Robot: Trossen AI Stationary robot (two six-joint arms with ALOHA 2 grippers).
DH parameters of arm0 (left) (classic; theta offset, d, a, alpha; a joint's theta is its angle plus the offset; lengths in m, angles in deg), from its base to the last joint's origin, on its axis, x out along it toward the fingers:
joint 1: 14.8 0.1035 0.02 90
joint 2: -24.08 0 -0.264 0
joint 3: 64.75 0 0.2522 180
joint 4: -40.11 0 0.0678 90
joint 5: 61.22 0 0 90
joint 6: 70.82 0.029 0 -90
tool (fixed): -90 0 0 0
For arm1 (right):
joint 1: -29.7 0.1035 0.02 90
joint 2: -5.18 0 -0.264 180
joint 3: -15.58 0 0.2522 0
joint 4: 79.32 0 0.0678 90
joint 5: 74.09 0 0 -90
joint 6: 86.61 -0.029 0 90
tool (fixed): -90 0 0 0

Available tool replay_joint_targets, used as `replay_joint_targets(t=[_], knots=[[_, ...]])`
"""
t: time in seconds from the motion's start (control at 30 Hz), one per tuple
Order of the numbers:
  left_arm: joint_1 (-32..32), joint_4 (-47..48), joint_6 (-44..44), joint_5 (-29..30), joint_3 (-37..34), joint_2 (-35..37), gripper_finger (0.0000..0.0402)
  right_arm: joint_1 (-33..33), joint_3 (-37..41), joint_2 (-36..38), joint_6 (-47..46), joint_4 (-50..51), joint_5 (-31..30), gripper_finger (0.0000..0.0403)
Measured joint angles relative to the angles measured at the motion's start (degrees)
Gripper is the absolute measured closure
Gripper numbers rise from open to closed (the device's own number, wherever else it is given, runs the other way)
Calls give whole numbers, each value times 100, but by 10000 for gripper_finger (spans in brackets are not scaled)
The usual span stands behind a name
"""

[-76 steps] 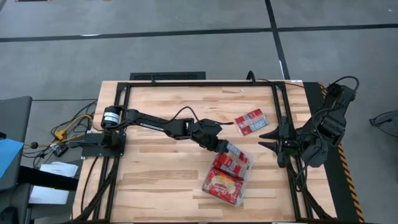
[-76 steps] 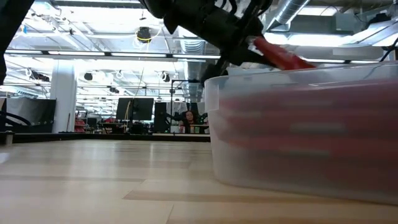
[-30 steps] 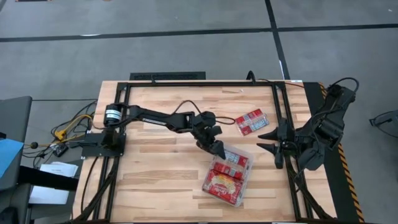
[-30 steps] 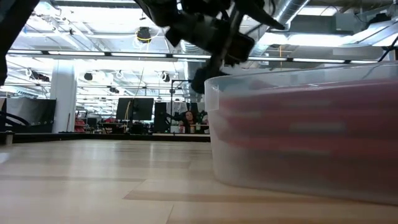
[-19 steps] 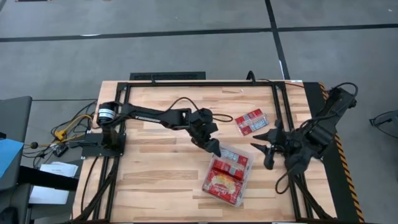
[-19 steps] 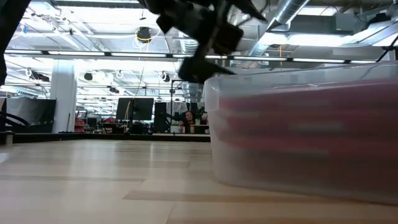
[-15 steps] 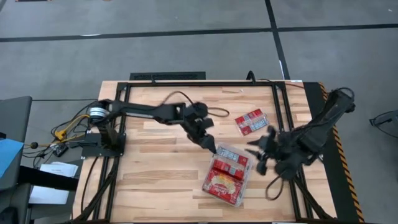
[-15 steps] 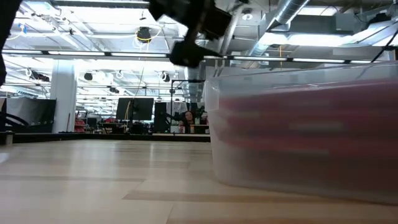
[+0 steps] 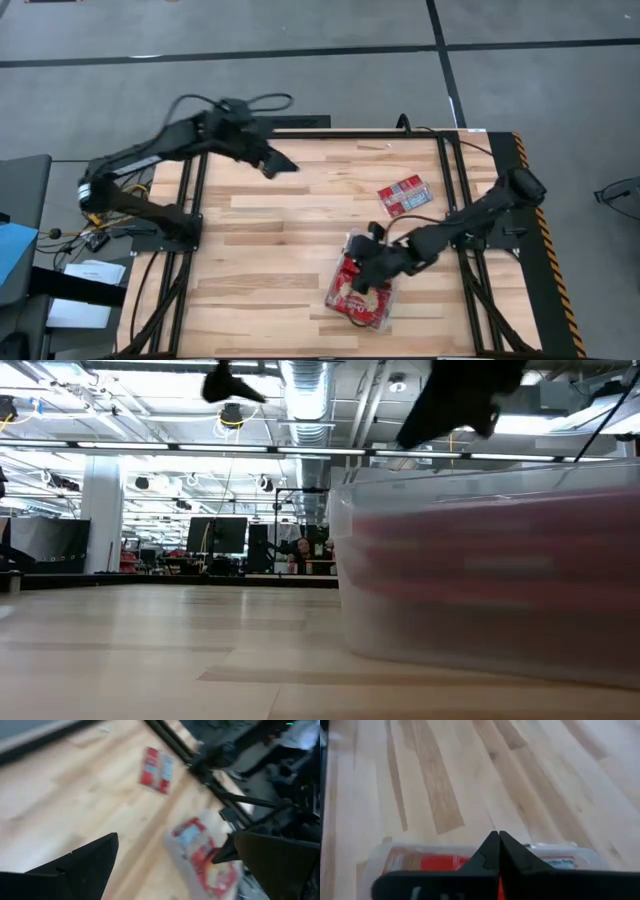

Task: Sort popcorn bags into baskets
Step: Put the red popcorn bag into the transparent bin

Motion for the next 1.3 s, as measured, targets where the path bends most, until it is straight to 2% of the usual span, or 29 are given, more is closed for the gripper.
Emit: replay_joint_targets(t=[0.13, 0.3, 0.43, 0.67, 0.8, 1.0, 1.07, 1.3], knots=[[332, 639, 535, 339, 0, 488, 12, -245, 0, -395, -525, 29, 343, 395], [615, 1072, 976, 695, 0, 796, 13, -329, 0, -786, -1230, 49, 689, 369], [721, 1223, 1165, 737, -1, 832, 13, -264, 0, -946, -1636, 118, 695, 364], [723, 1611, 1484, 852, -2, 758, 13, -196, -2, -933, -2329, 616, 711, 386], [679, 1624, 1635, 1277, -2, 740, 13, -212, -2, -933, -2604, 630, 766, 387], [583, 1611, 1665, 1691, -3, 679, 13, -247, -2, -933, -2992, 782, 965, 365], [577, 1603, 1750, 1641, -4, 607, 13, -249, -3, -931, -3044, 718, 968, 365], [430, 1444, 1810, 540, -259, 206, 13, -262, -514, -600, -2897, 864, 794, 382]])
